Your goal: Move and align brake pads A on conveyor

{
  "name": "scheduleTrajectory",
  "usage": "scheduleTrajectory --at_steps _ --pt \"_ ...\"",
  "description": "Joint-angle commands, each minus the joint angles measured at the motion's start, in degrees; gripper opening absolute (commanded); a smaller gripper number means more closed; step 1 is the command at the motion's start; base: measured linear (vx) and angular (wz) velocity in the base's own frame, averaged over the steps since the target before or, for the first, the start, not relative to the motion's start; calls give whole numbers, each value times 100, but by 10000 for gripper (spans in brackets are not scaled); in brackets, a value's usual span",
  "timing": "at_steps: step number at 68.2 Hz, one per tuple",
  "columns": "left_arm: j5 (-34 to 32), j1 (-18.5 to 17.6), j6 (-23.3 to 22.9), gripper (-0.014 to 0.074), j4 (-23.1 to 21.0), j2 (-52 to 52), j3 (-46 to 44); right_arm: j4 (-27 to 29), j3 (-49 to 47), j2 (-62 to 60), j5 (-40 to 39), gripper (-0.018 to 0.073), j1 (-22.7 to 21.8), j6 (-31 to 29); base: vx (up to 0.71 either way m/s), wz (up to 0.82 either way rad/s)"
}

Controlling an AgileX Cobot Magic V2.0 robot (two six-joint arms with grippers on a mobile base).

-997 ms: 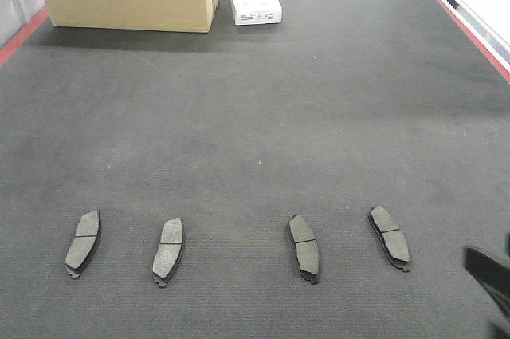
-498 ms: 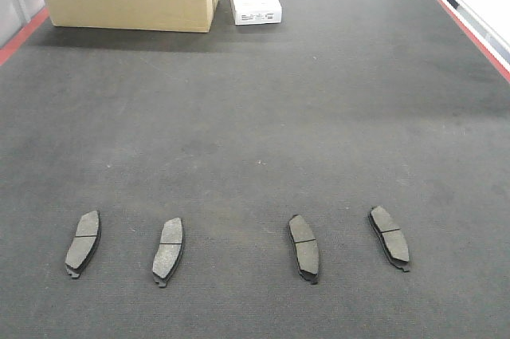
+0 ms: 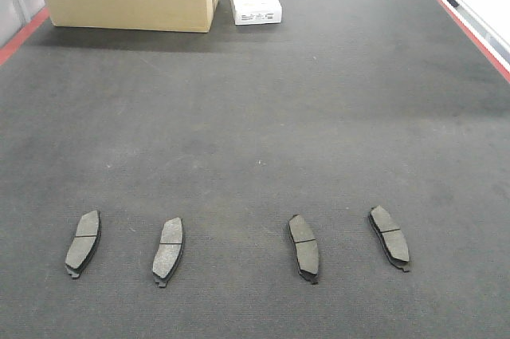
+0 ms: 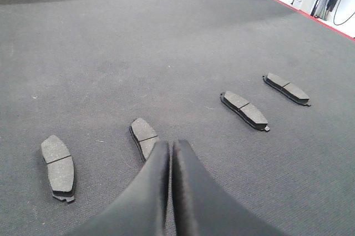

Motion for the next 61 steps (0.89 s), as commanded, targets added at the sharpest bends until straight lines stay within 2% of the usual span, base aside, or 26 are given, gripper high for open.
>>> scheduleTrajectory --at_steps 1,25,30,34,39,51,61 --pt "-410 -24 0 -7 -12 78 -137 -82 -151 61 -427 -12 -12 -19 0 0" --pt "-443 -24 0 -7 -12 78 -11 -82 -151 61 -427 -12 -12 -19 0 0" --pt "-488 83 0 -7 -24 71 190 -82 -151 61 -427 -12 -12 -19 0 0" --pt "-680 371 33 -7 -9 71 400 -82 -151 61 -427 -12 -12 -19 0 0" --pt "-1068 899 36 -6 -51 67 763 -82 -151 61 -427 -12 -12 -19 0 0" --pt "-2614 2069 36 -6 -236 -414 1705 -82 -151 61 -427 -12 -12 -19 0 0" --pt "-2809 2868 46 -6 -224 -1209 2266 -82 -151 61 -397 -12 -12 -19 0 0"
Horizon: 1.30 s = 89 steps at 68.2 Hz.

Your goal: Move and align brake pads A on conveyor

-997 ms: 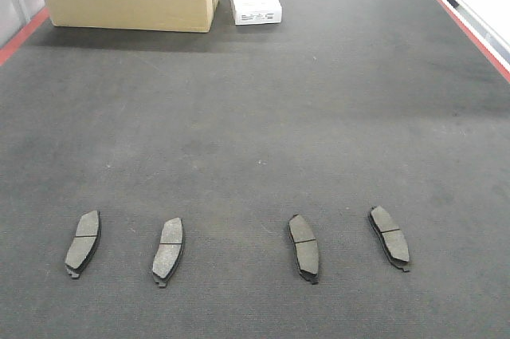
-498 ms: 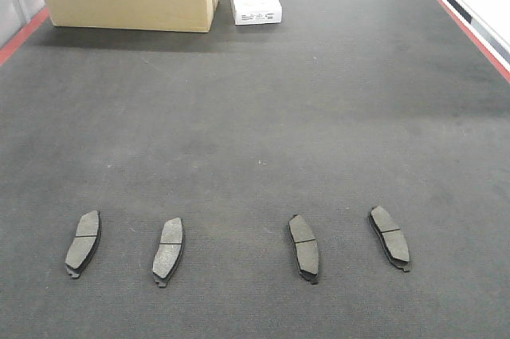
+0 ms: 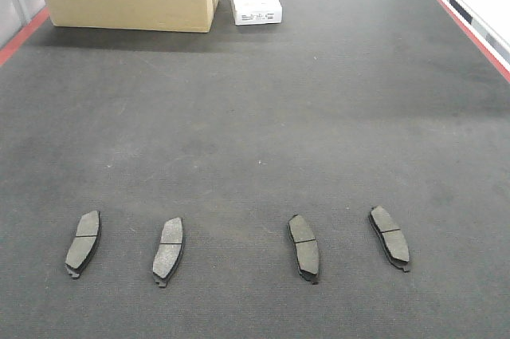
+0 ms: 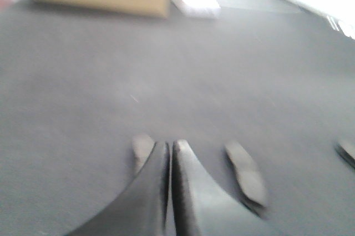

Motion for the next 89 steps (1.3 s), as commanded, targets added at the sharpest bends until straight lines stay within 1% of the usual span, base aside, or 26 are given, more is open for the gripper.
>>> scheduleTrajectory --at_steps 1,7,10,13,15,19,28,37,47,55,62,89 --pt "-562 408 19 -6 -56 -338 135 -82 -151 61 -397 -12 -12 -19 0 0" --pt "-603 812 19 -6 -151 -628 416 -82 -151 61 -391 -12 -12 -19 0 0" --pt "-738 1013 19 -6 -218 -722 627 -82 -151 61 -391 -12 -12 -19 0 0" --pt "-1009 1133 19 -6 -300 -722 807 -82 -151 61 -391 -12 -12 -19 0 0" --pt "-915 1177 19 -6 -294 -717 808 -82 -151 61 -391 -12 -12 -19 0 0" --pt "-888 1182 186 -6 -274 -717 788 -82 -151 61 -391 -12 -12 -19 0 0" --pt "-881 1027 698 -6 -293 -717 788 -82 -151 61 -391 -12 -12 -19 0 0" --pt "-887 1028 852 -6 -293 -717 788 -82 -151 61 -391 -12 -12 -19 0 0" --pt "-945 1028 1249 -6 -298 -717 788 -82 -151 61 -391 -12 -12 -19 0 0" --pt "-945 1028 1262 -6 -366 -717 788 -82 -151 61 -391 -12 -12 -19 0 0" --pt "-903 1028 1262 -6 -600 -717 788 -82 -151 61 -391 -12 -12 -19 0 0" --pt "-896 1028 1262 -6 -595 -711 788 -82 -151 61 -391 -12 -12 -19 0 0"
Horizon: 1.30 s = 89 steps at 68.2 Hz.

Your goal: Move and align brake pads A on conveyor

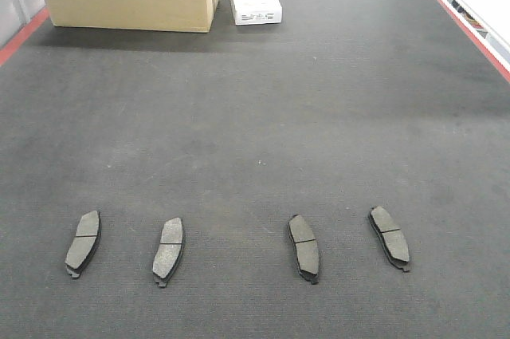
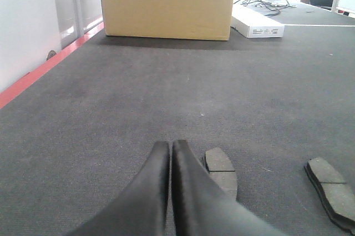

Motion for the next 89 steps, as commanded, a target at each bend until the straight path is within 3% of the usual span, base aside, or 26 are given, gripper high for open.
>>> scheduleTrajectory --at_steps 1,20,27,35,48,57,73,89 --pt "-426 -37 -4 -6 -56 -88 105 -82 -151 61 -391 -12 -12 -19 0 0" --pt "-426 -37 -4 -6 -56 -88 105 -82 -151 61 -385 -12 -12 -19 0 0" --pt "-426 -37 -4 -6 -56 -88 105 -548 -94 61 -519 -12 -110 -56 0 0" --pt "-426 -37 -4 -6 -56 -88 105 -387 195 114 -1128 -12 -987 -63 0 0" --pt "-414 -37 -4 -6 -56 -88 105 766 931 113 -2260 -12 -2857 -773 0 0" --pt "-392 -37 -4 -6 -56 -88 105 1098 1243 -80 -2251 -12 -3502 -1112 0 0" --pt "-388 -37 -4 -6 -56 -88 105 1306 1996 -844 -2640 -12 -3621 -2040 0 0" --pt "-388 -37 -4 -6 -56 -88 105 1227 2453 -1074 -3066 -12 -3601 -1984 0 0"
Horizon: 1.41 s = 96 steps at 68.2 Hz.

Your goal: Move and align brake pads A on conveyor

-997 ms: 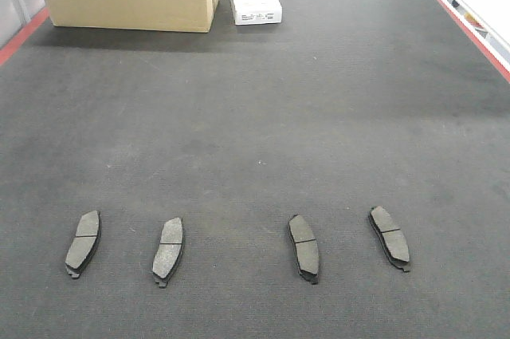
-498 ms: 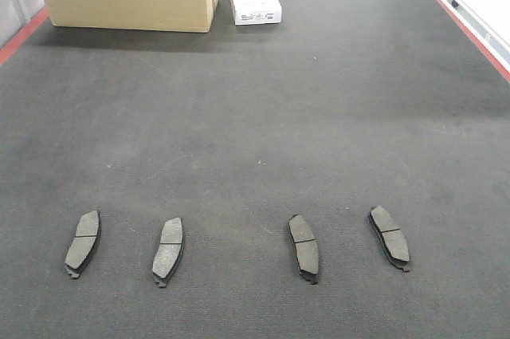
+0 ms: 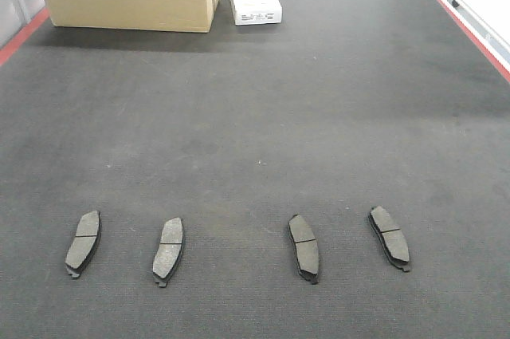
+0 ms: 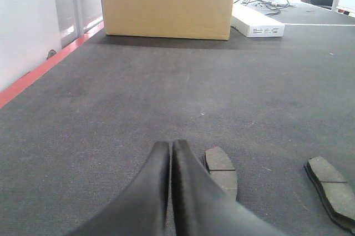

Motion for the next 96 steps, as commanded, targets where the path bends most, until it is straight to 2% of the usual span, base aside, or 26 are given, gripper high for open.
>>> scheduleTrajectory --at_steps 1,96 --pt "-399 -37 -4 -6 -56 -88 105 -79 74 -75 -564 -12 -23 -1 0 0" --pt "-399 -37 -4 -6 -56 -88 105 -103 74 -75 -581 -12 -34 5 0 0"
